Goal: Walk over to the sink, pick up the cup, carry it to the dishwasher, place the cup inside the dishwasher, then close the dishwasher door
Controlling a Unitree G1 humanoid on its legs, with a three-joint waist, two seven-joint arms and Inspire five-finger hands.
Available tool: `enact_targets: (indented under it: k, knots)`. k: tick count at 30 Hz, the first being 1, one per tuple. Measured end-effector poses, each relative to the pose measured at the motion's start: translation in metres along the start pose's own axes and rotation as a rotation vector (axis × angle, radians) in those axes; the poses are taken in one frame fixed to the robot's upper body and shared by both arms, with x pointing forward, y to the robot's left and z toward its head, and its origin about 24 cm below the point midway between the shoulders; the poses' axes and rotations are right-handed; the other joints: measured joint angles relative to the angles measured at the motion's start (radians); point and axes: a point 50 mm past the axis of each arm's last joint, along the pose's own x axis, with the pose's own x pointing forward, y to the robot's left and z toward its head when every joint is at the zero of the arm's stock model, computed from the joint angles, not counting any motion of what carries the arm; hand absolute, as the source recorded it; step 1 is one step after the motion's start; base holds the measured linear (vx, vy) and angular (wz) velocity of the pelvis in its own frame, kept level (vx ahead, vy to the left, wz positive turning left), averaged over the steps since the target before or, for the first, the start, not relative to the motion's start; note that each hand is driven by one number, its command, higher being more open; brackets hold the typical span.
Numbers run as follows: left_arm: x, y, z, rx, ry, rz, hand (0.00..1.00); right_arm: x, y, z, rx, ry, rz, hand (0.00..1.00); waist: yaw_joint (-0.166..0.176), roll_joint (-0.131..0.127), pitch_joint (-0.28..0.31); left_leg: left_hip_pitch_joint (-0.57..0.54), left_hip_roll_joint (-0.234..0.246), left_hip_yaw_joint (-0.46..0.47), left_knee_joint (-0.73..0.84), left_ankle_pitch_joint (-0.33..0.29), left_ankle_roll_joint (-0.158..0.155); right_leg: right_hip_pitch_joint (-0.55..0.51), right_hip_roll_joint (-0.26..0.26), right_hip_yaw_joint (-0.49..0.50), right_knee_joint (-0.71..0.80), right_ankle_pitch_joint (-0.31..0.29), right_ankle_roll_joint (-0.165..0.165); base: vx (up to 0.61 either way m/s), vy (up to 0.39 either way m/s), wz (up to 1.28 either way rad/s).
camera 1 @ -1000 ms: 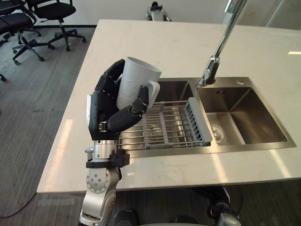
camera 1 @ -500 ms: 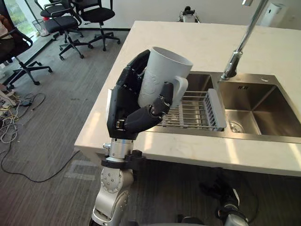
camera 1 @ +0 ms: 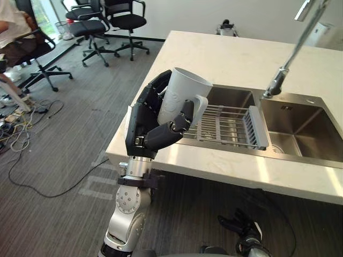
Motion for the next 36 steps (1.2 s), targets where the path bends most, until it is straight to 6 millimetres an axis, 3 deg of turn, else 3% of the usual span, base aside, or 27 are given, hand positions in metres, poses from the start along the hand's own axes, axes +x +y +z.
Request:
enact_targets:
  k: [1,5,7,8,9,10,12,13,14,15,16,17,18,19,20,21,23,24,26,29,31,32,33,36]
  knots:
    - [-0.005,0.004,-0.002,0.01,0.019,0.018,0.3,-0.001,-0.001,-0.002,-0.005,0.007,-0.003,0.9,0.023,0.006,-0.004,-0.01,-0.004,-0.027,0.0,0.005,-0.008,-0.003,-0.002,-0.02,0.015,-0.02,0.012,-0.07,-0.091,0.48]
    - [-0.015,0.009,-0.003,0.004,0.043,0.067,0.3,-0.001,0.011,0.002,-0.035,-0.014,0.04,0.9,0.05,0.012,-0.008,-0.067,-0.008,-0.132,0.016,0.032,-0.029,-0.002,0.002,-0.126,0.034,-0.024,0.002,-0.04,-0.119,0.86]
    - [-0.017,0.011,0.0,-0.013,0.035,0.107,0.3,-0.001,0.018,0.01,-0.042,-0.049,0.066,0.9,0.057,0.011,-0.007,-0.1,-0.021,-0.162,0.011,0.071,-0.036,-0.001,-0.006,-0.182,0.045,-0.034,-0.015,-0.04,-0.077,1.21]
    - [-0.017,0.01,0.003,-0.024,0.021,0.117,0.3,-0.001,0.021,0.015,-0.037,-0.073,0.07,0.9,0.054,0.011,-0.007,-0.126,-0.033,-0.132,-0.007,0.121,-0.031,0.004,-0.02,-0.225,0.05,-0.039,-0.024,-0.08,-0.019,1.8]
    - [-0.016,0.01,0.008,-0.028,-0.001,0.12,0.3,0.0,0.022,0.019,-0.034,-0.086,0.07,0.9,0.053,0.009,-0.005,-0.129,-0.022,-0.036,-0.07,0.175,0.009,0.017,-0.041,-0.283,0.047,-0.039,-0.034,-0.11,-0.005,1.79]
    - [-0.016,0.01,0.011,-0.027,-0.015,0.124,0.3,0.0,0.023,0.02,-0.031,-0.087,0.071,0.9,0.06,0.002,-0.001,-0.13,-0.012,0.02,-0.081,0.174,0.027,0.02,-0.047,-0.307,0.047,-0.039,-0.036,-0.11,0.026,1.48]
    - [-0.015,0.012,0.018,-0.028,-0.053,0.139,0.3,0.001,0.024,0.026,-0.032,-0.112,0.069,0.9,0.073,0.001,0.0,-0.19,0.124,0.356,0.137,0.057,0.1,0.069,-0.068,-0.418,0.034,-0.04,-0.037,-0.09,0.019,1.29]
    - [-0.015,0.012,0.019,-0.031,-0.055,0.141,0.3,0.002,0.022,0.026,-0.037,-0.114,0.062,0.9,0.073,0.006,-0.002,-0.186,0.145,0.408,0.166,0.057,0.112,0.086,-0.07,-0.444,0.035,-0.04,-0.037,-0.04,0.058,1.41]
    - [-0.015,0.01,0.02,-0.041,-0.062,0.135,0.3,0.001,0.013,0.026,-0.048,-0.112,0.037,0.9,0.073,0.028,-0.016,-0.173,0.152,0.445,0.145,0.084,0.118,0.106,-0.068,-0.487,0.042,-0.048,-0.027,-0.04,0.116,1.51]
    - [-0.014,0.01,0.023,-0.034,-0.086,0.12,0.3,0.003,0.013,0.028,-0.035,-0.114,0.026,0.9,0.055,0.016,-0.022,-0.172,0.089,0.41,0.067,0.087,0.087,0.107,-0.095,-0.5,0.04,-0.091,0.007,-0.05,0.128,1.58]
    - [-0.014,0.012,0.025,-0.027,-0.093,0.118,0.3,0.004,0.013,0.029,-0.027,-0.114,0.02,0.9,0.046,0.009,-0.019,-0.174,0.063,0.403,0.032,0.089,0.092,0.105,-0.105,-0.499,0.033,-0.094,0.014,-0.05,0.138,1.69]
    - [-0.014,0.016,0.025,-0.011,-0.093,0.126,0.3,0.007,0.014,0.029,-0.012,-0.103,0.013,0.9,0.034,-0.016,-0.007,-0.18,0.039,0.424,0.039,0.071,0.095,0.113,-0.127,-0.513,-0.002,-0.092,0.022,-0.02,0.132,1.24]
    - [-0.015,0.02,0.025,0.0,-0.089,0.149,0.3,0.01,0.012,0.03,-0.012,-0.093,0.004,0.9,0.049,0.001,-0.006,-0.176,0.056,0.391,0.136,0.056,0.096,0.123,-0.133,-0.514,0.01,-0.092,0.037,0.03,0.183,0.98]
    - [-0.016,0.023,0.024,0.006,-0.086,0.164,0.3,0.01,0.013,0.029,-0.012,-0.089,0.004,0.9,0.051,0.01,-0.006,-0.155,0.055,0.368,0.118,0.014,0.075,0.129,-0.134,-0.519,0.026,-0.093,0.046,0.06,0.176,0.65]
    - [-0.017,0.029,0.022,0.013,-0.075,0.186,0.3,0.01,0.017,0.027,-0.002,-0.08,0.012,0.9,0.049,-0.01,0.007,-0.145,0.01,0.347,0.129,-0.004,0.086,0.139,-0.178,-0.521,0.075,-0.101,0.045,0.13,0.25,0.73]
    - [-0.019,0.032,0.017,0.006,-0.049,0.208,0.3,0.01,0.02,0.027,-0.002,-0.076,0.027,0.9,0.052,-0.013,0.01,-0.144,-0.022,0.326,0.157,-0.032,0.108,0.127,-0.219,-0.517,0.18,-0.101,0.043,0.13,0.217,0.78]
    - [-0.02,0.032,0.013,0.007,-0.022,0.205,0.3,0.01,0.022,0.027,0.0,-0.074,0.037,0.9,0.044,-0.011,0.012,-0.137,-0.046,0.292,0.169,-0.05,0.13,0.085,-0.246,-0.471,0.31,-0.085,-0.018,0.14,0.188,0.73]
    - [-0.02,0.03,0.01,0.006,0.001,0.187,0.3,0.009,0.023,0.024,0.001,-0.064,0.042,0.9,0.024,-0.008,0.017,-0.118,-0.062,0.243,0.166,-0.063,0.149,0.039,-0.228,-0.358,0.416,-0.092,-0.05,0.18,0.154,1.03]
    - [-0.021,0.027,0.009,0.011,0.012,0.153,0.3,0.007,0.025,0.02,-0.007,-0.057,0.055,0.9,0.019,-0.004,0.02,-0.074,-0.07,0.179,0.14,-0.061,0.138,-0.025,-0.103,-0.139,0.445,-0.152,-0.021,0.22,0.111,0.97]
    - [-0.02,0.025,0.009,0.008,0.011,0.144,0.3,-0.002,0.026,0.019,-0.001,-0.09,0.068,0.9,0.014,-0.015,0.012,-0.026,-0.102,0.111,0.106,-0.056,0.137,-0.11,0.012,0.058,0.369,-0.178,0.002,0.23,0.024,0.85]
    - [-0.021,0.025,0.009,0.007,0.013,0.143,0.3,-0.004,0.028,0.02,-0.011,-0.101,0.078,0.9,0.011,-0.024,0.008,-0.01,-0.123,0.084,0.105,-0.06,0.131,-0.123,0.018,0.073,0.293,-0.171,0.01,0.25,-0.051,0.82]
    - [-0.021,0.025,0.01,0.003,0.011,0.141,0.3,-0.006,0.03,0.021,-0.025,-0.111,0.09,0.9,0.01,-0.038,0.004,-0.002,-0.135,0.083,0.121,-0.07,0.116,-0.124,0.006,0.053,0.237,-0.121,0.001,0.31,-0.118,0.88]
    - [-0.021,0.024,0.01,-0.003,0.011,0.146,0.3,-0.008,0.033,0.025,-0.031,-0.133,0.106,0.9,0.015,-0.037,-0.001,-0.012,-0.128,0.087,0.164,-0.092,0.088,-0.115,0.01,0.038,0.203,-0.083,0.02,0.27,-0.123,0.64]
    - [-0.023,0.024,0.011,-0.016,0.004,0.148,0.3,-0.011,0.046,0.041,-0.073,-0.214,0.158,0.9,0.034,-0.017,-0.014,0.0,-0.067,0.091,0.173,-0.121,0.051,-0.055,0.059,0.005,0.129,-0.067,-0.005,0.22,-0.147,0.15]
